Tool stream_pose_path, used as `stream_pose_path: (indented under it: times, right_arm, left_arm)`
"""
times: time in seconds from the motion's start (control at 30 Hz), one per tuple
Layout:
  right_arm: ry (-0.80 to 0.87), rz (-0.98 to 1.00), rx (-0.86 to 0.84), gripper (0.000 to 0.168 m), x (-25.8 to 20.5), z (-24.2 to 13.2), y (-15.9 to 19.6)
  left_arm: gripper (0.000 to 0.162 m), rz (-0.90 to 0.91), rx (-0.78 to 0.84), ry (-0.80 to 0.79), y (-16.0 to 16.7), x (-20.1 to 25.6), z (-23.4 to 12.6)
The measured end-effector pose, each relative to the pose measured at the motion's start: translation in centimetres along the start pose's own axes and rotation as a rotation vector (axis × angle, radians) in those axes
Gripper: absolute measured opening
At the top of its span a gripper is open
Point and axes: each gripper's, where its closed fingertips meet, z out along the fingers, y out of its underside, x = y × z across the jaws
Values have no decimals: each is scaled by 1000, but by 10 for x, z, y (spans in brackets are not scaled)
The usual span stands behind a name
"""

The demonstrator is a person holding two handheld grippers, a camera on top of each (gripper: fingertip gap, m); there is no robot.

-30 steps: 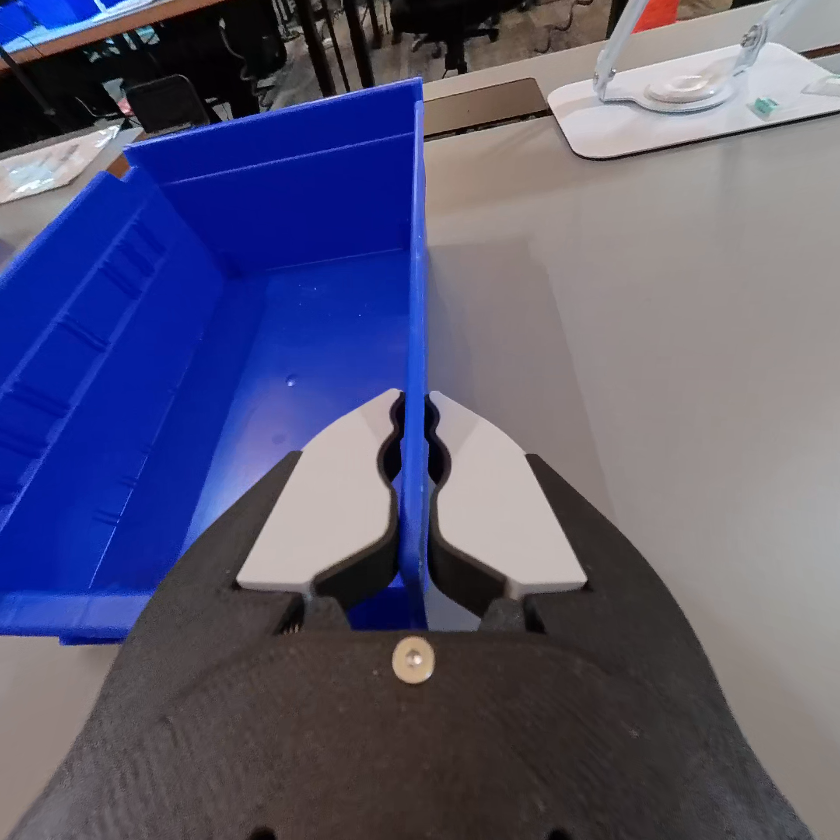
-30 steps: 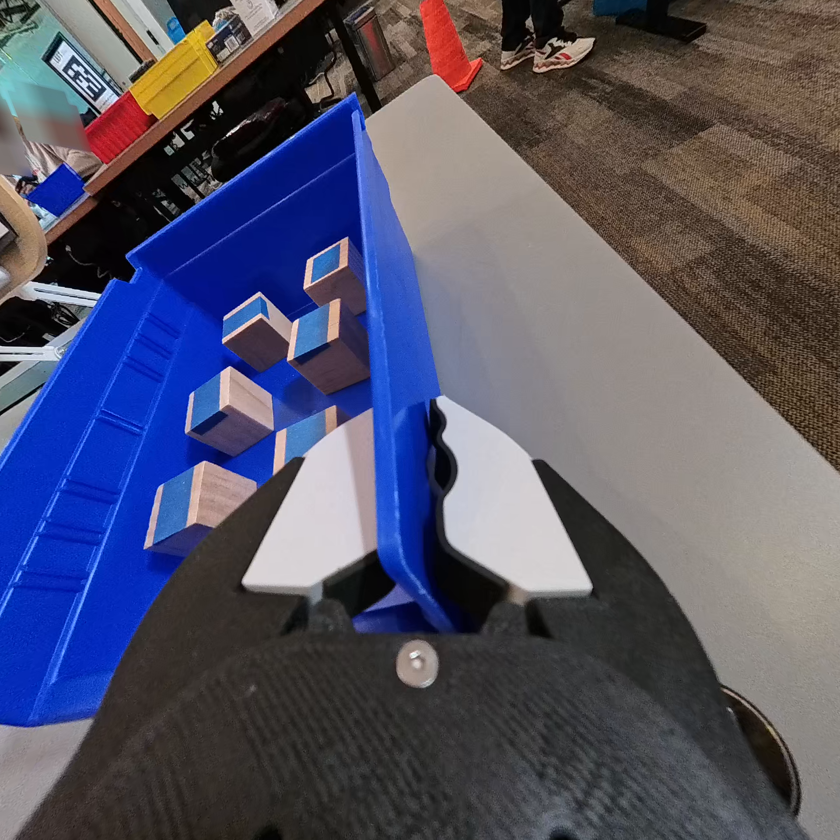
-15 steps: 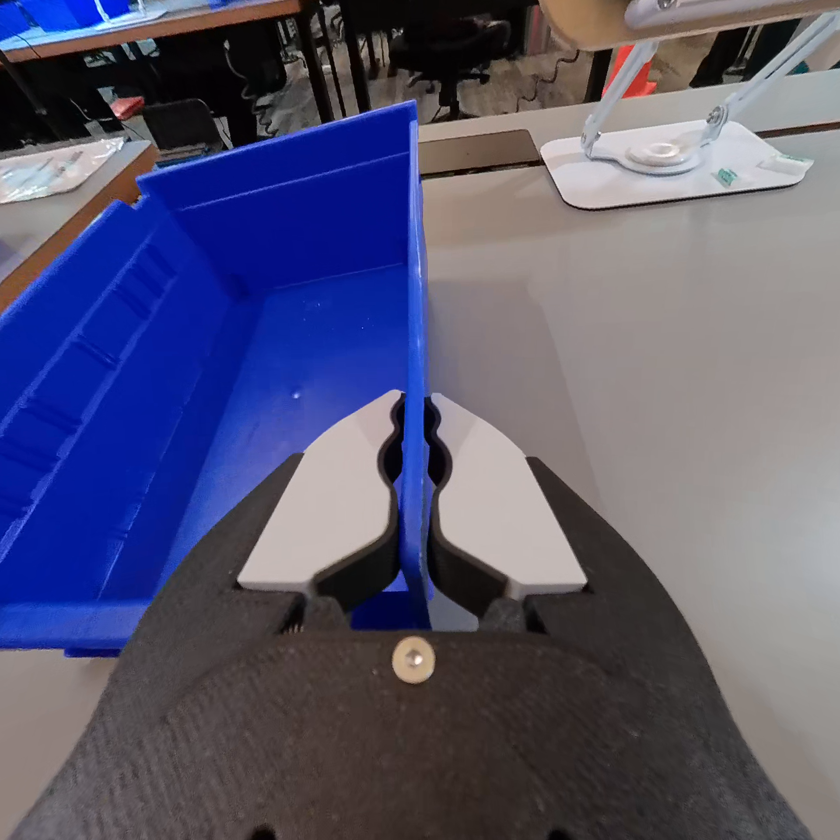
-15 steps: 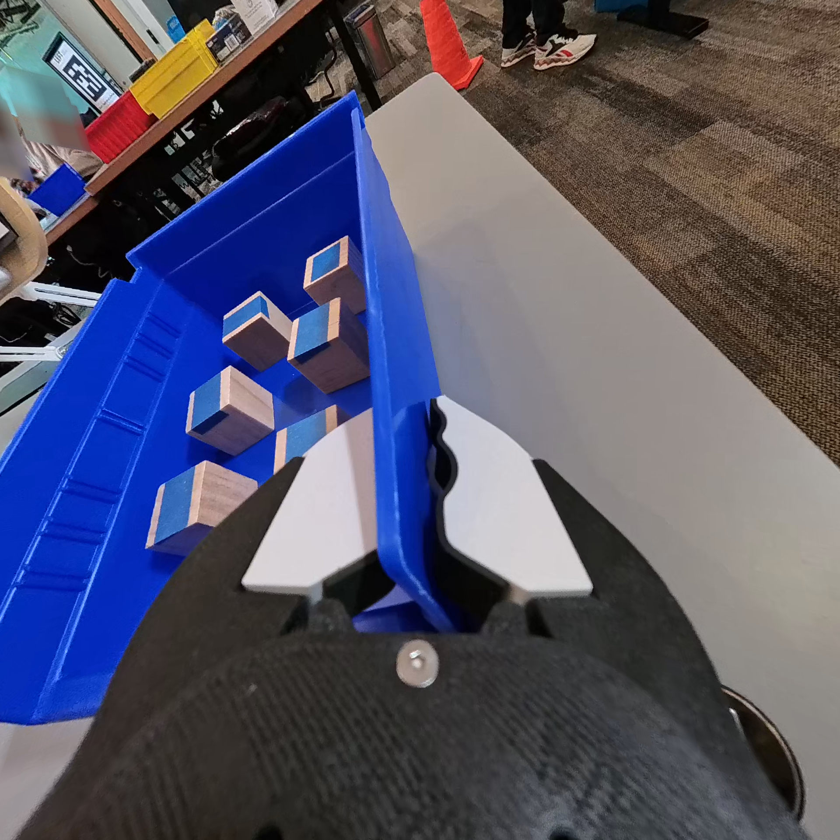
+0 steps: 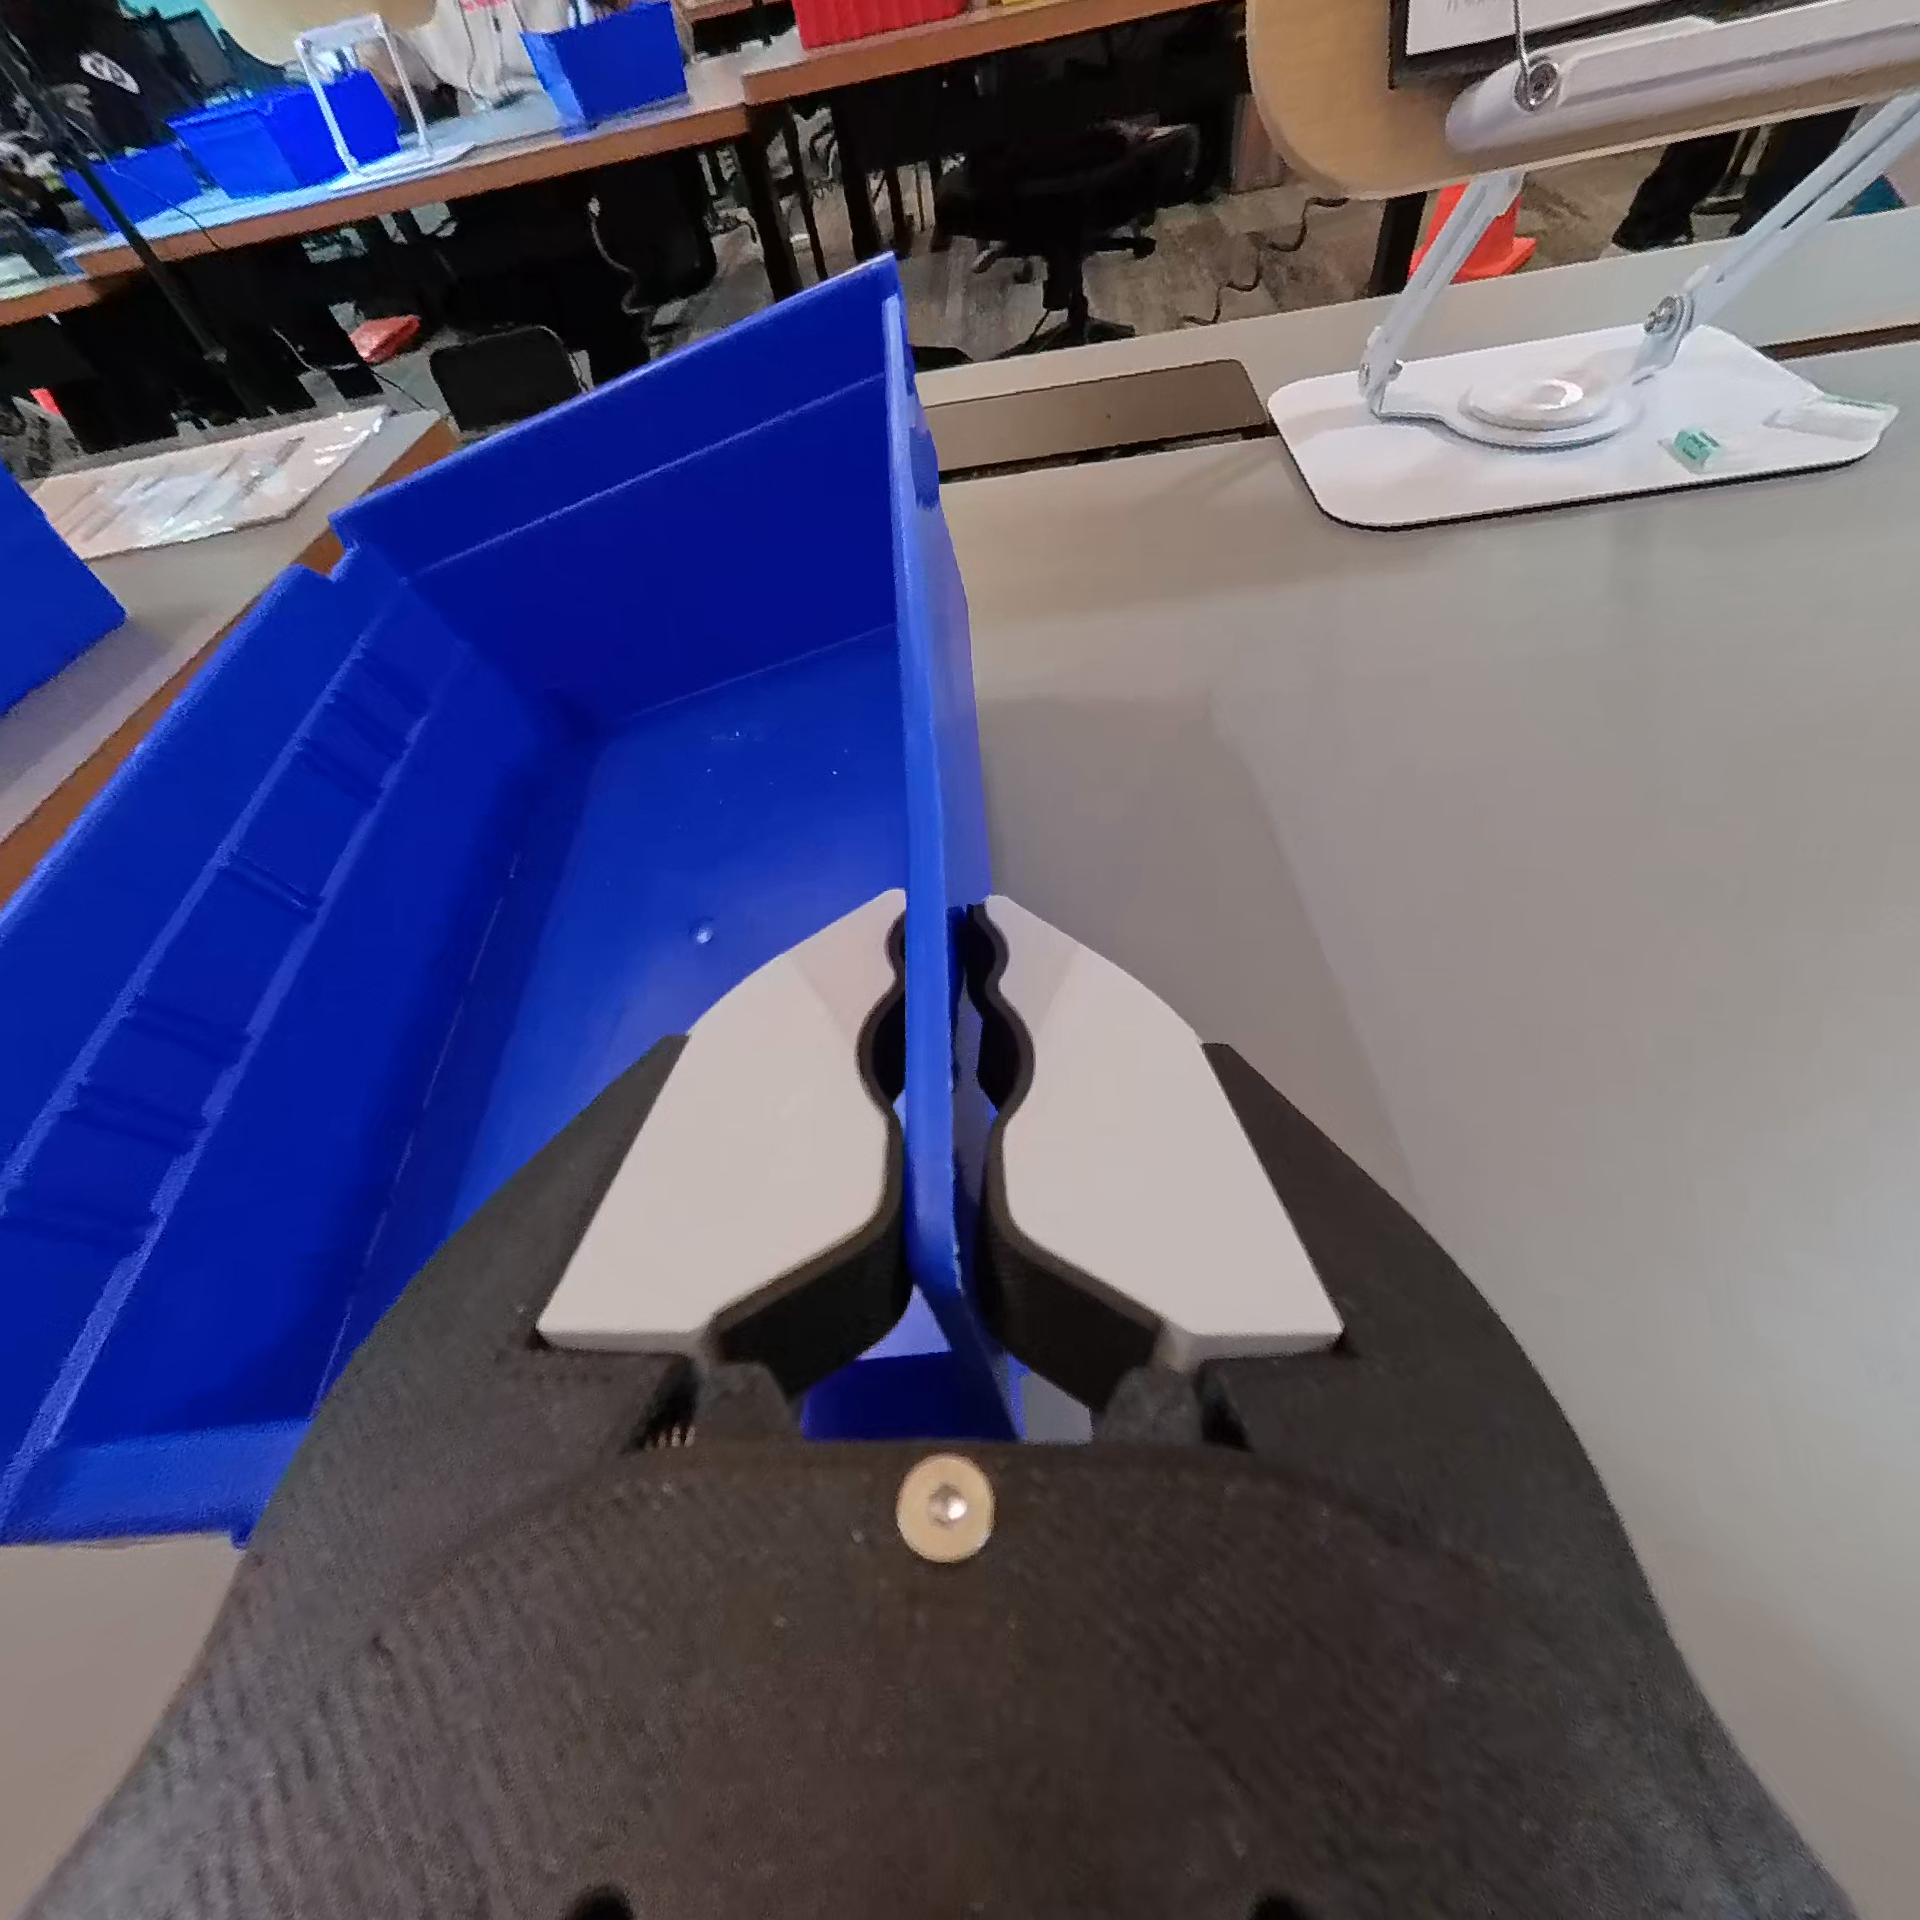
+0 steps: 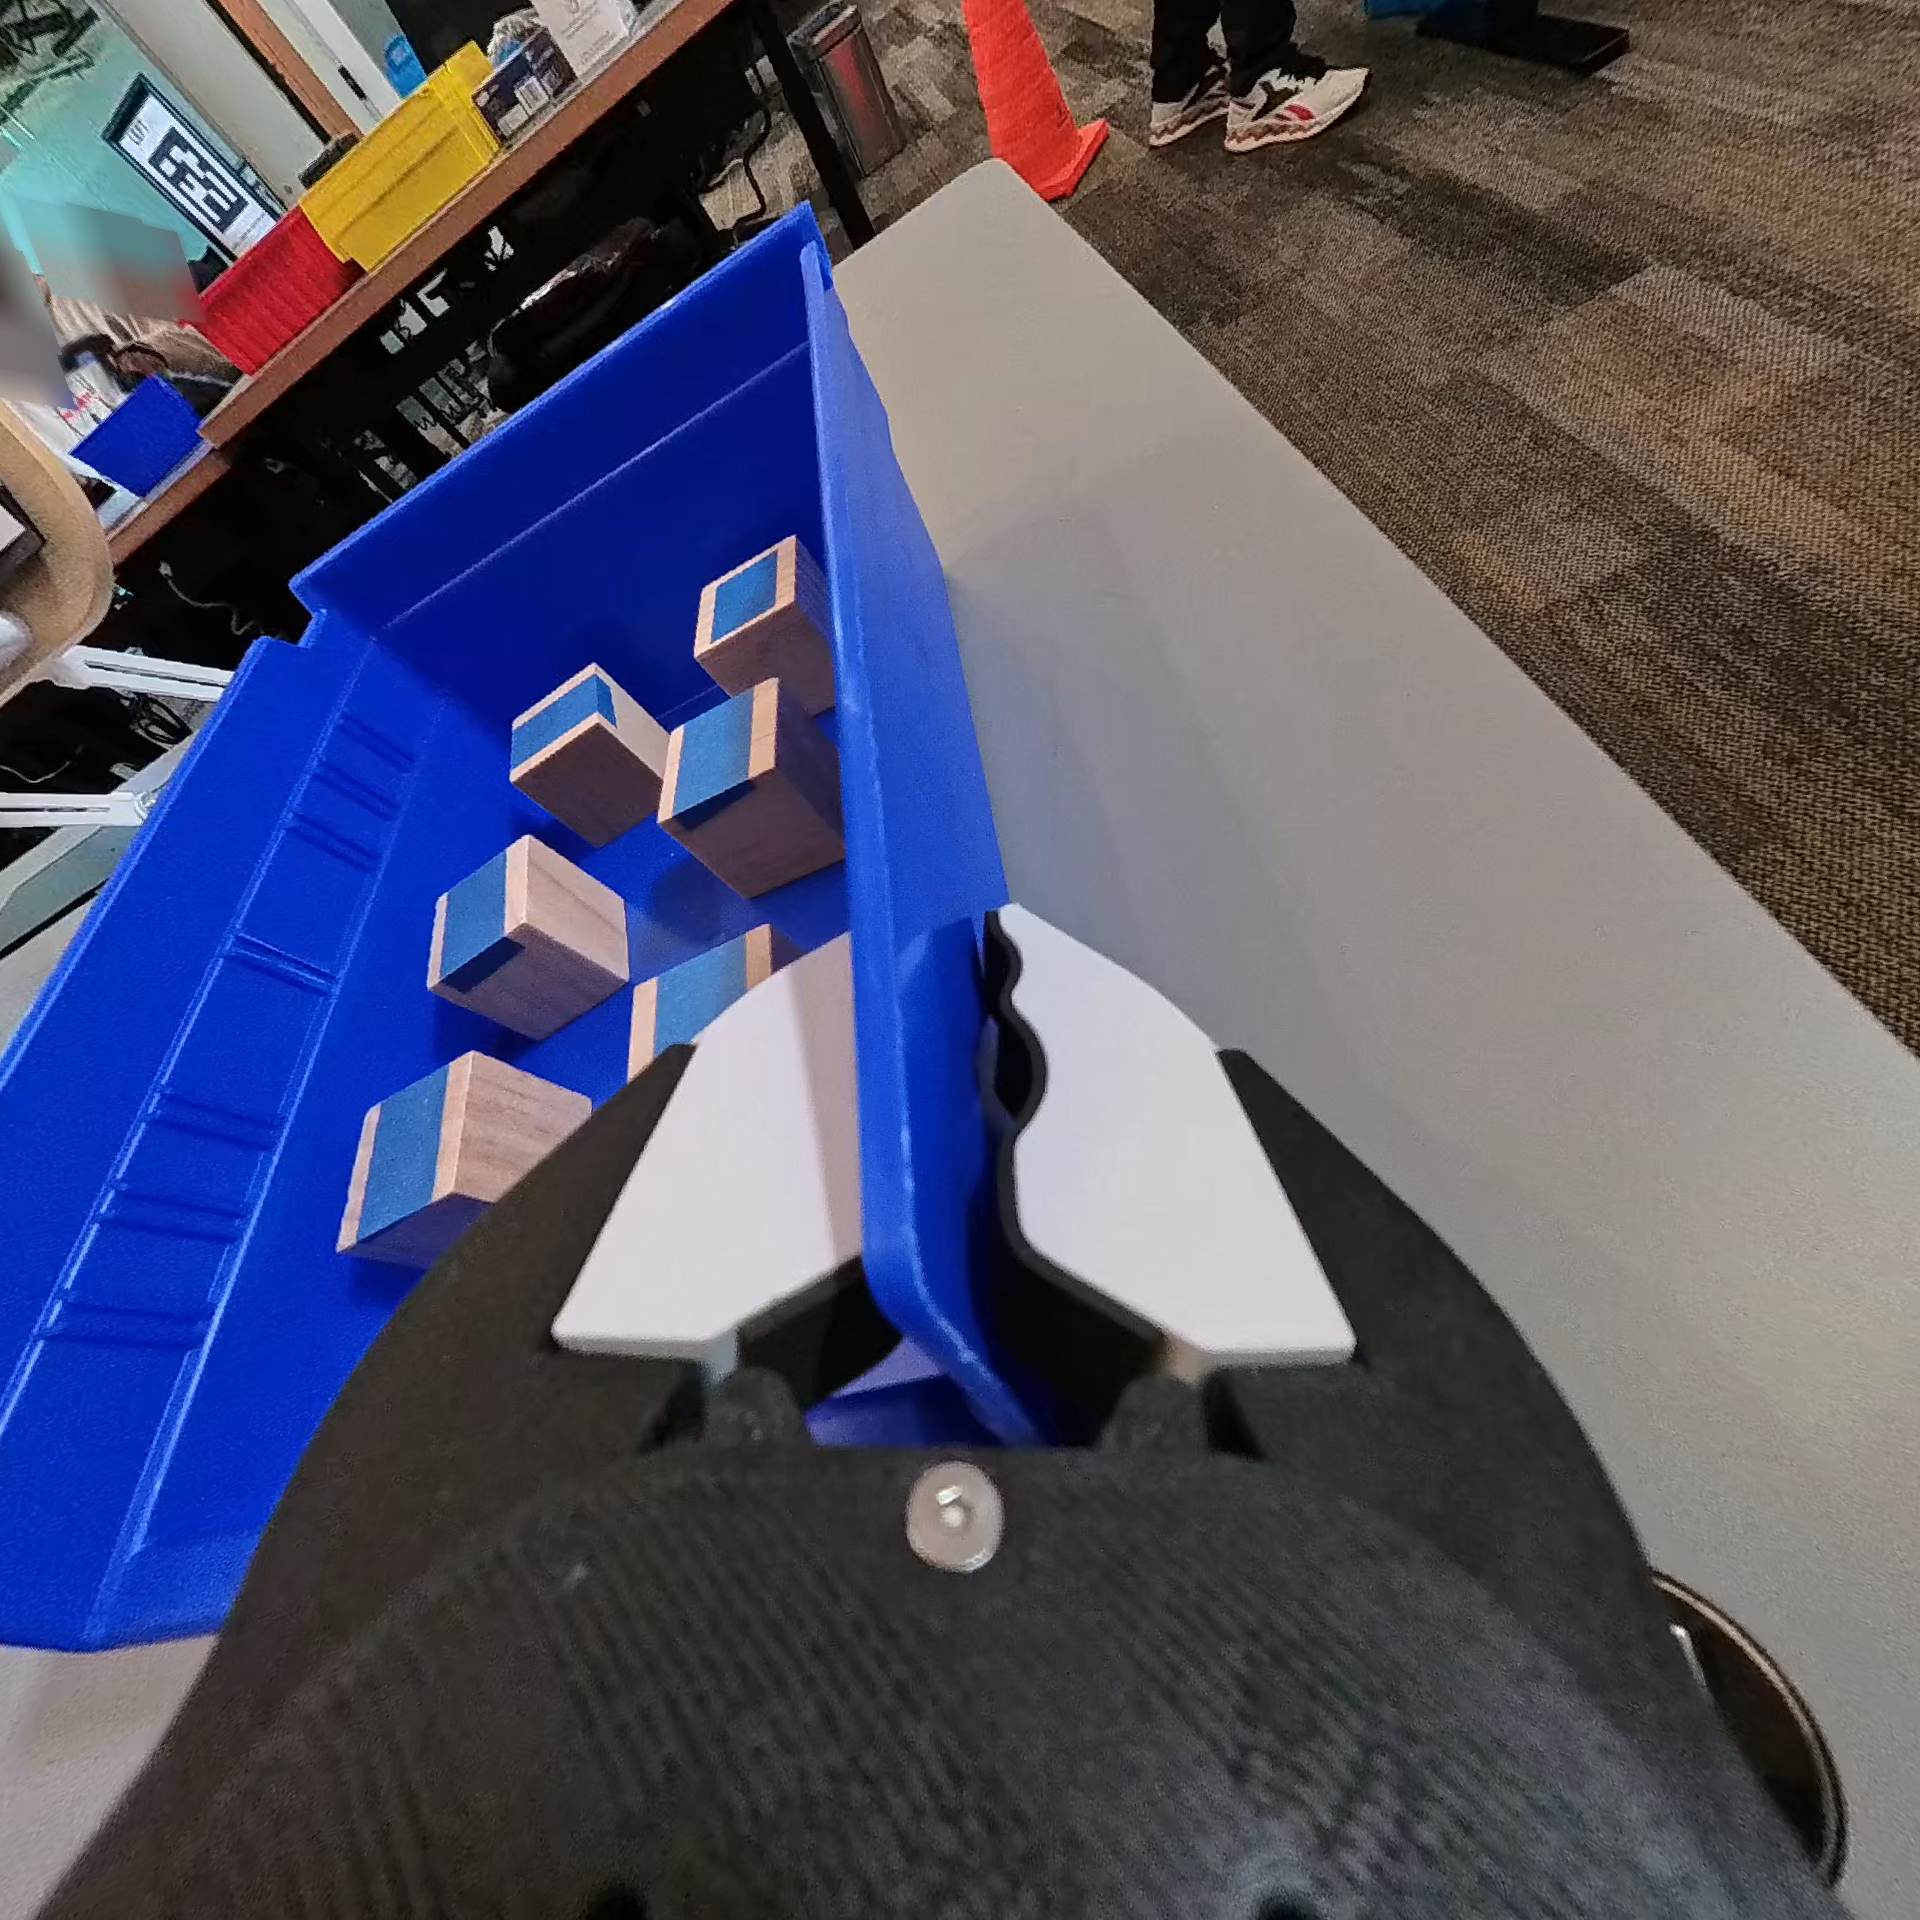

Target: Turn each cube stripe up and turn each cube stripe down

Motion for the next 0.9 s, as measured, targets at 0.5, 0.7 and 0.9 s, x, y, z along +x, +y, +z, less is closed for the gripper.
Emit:
stream_pose_path:
  times: [0.5,0.7,0.9]
  right_arm:
    - [40,7,-17,10,-11,-4,-3]
    - [26,31,-10,10,-17,-5,-2]
    - [4,19,-26,10,-34,-3,3]
  left_arm:
    - [9,59,24,-1,-10,4,-8]
    - [8,84,50,8,-17,9,-13]
    - [9,89,72,9,-23,9,-18]
